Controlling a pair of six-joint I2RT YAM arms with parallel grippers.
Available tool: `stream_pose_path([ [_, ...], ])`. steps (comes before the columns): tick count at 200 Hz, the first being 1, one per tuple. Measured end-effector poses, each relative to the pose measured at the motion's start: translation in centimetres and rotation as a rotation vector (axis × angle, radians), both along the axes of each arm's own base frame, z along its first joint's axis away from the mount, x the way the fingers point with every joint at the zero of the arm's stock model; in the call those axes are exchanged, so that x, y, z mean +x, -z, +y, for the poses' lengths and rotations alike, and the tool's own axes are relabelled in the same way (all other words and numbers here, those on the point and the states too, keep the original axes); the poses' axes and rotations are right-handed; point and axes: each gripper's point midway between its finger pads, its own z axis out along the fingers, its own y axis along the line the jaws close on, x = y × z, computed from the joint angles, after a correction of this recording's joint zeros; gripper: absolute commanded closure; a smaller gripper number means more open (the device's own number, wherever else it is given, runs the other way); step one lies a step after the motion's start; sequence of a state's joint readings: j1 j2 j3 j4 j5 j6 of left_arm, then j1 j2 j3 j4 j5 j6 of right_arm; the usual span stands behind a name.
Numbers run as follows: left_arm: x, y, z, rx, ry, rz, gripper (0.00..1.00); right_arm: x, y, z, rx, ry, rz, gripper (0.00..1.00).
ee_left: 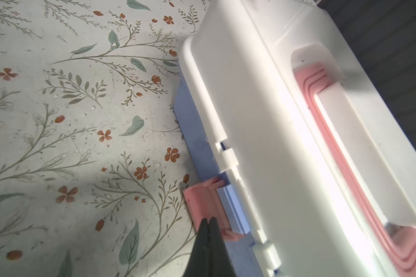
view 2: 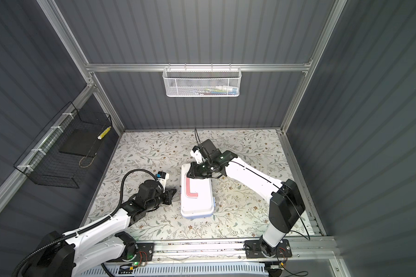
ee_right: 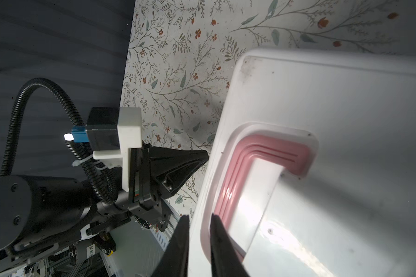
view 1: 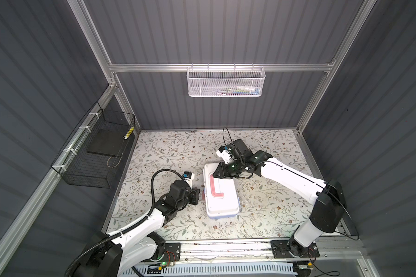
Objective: Pack the tool kit
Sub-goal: 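Release the lid and bring both grippers to opposite sides of the box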
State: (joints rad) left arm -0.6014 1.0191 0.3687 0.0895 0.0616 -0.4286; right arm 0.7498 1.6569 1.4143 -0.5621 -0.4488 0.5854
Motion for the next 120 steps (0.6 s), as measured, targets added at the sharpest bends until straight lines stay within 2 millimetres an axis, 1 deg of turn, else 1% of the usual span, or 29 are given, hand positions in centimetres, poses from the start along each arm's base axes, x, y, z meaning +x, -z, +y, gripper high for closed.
stream_pose_path([
  [11,-0.2,-0.2,0.4,0.008,-0.008,0.002,1.00,0.0,-0.2,-0.1,0.000,-0.004,-0.012,0.78],
  [19,-0.4,-0.5,0.6,0.010,-0.011,0.001,1.00,0.1,-0.6,-0.2,0.001,-0.003,-0.031,0.74],
  [23,-0.5,-0.7,0.6,0.010,-0.012,-0.001,0.95,0.2,-0.8,-0.4,-0.001,0.000,-0.046,0.72],
  [36,-0.5,-2.0,0.6,-0.003,-0.011,-0.018,0.80,0.4,-1.8,-1.2,-0.006,0.016,-0.112,0.71],
  [44,-0.5,-3.1,0.5,-0.016,-0.004,-0.036,0.67,0.3,-2.4,-2.0,-0.010,0.035,-0.149,0.67],
  [48,-0.4,-3.8,0.4,-0.027,-0.004,-0.041,0.64,0.3,-2.7,-2.4,-0.011,0.043,-0.167,0.65],
  [59,-0.2,-5.5,-0.2,-0.052,0.013,-0.065,0.61,0.3,-3.2,-3.8,-0.017,0.074,-0.211,0.60],
  [68,0.0,-6.7,-0.7,-0.079,0.028,-0.079,0.55,0.2,-3.3,-5.0,-0.025,0.095,-0.241,0.55],
  [78,0.0,-7.6,-1.2,-0.103,0.046,-0.091,0.52,0.2,-2.8,-6.4,-0.037,0.129,-0.257,0.51],
  [87,0.0,-7.9,-1.4,-0.118,0.055,-0.091,0.50,0.2,-2.0,-7.5,-0.049,0.152,-0.263,0.48],
  [100,-0.2,-7.8,-1.6,-0.124,0.062,-0.084,0.46,0.0,-0.3,-9.1,-0.080,0.180,-0.260,0.40],
  [111,-0.3,-7.7,-1.5,-0.122,0.059,-0.073,0.39,-0.5,1.4,-9.9,-0.107,0.179,-0.254,0.34],
  [120,-0.3,-7.7,-1.5,-0.113,0.060,-0.067,0.35,-1.0,2.7,-10.4,-0.123,0.181,-0.239,0.31],
])
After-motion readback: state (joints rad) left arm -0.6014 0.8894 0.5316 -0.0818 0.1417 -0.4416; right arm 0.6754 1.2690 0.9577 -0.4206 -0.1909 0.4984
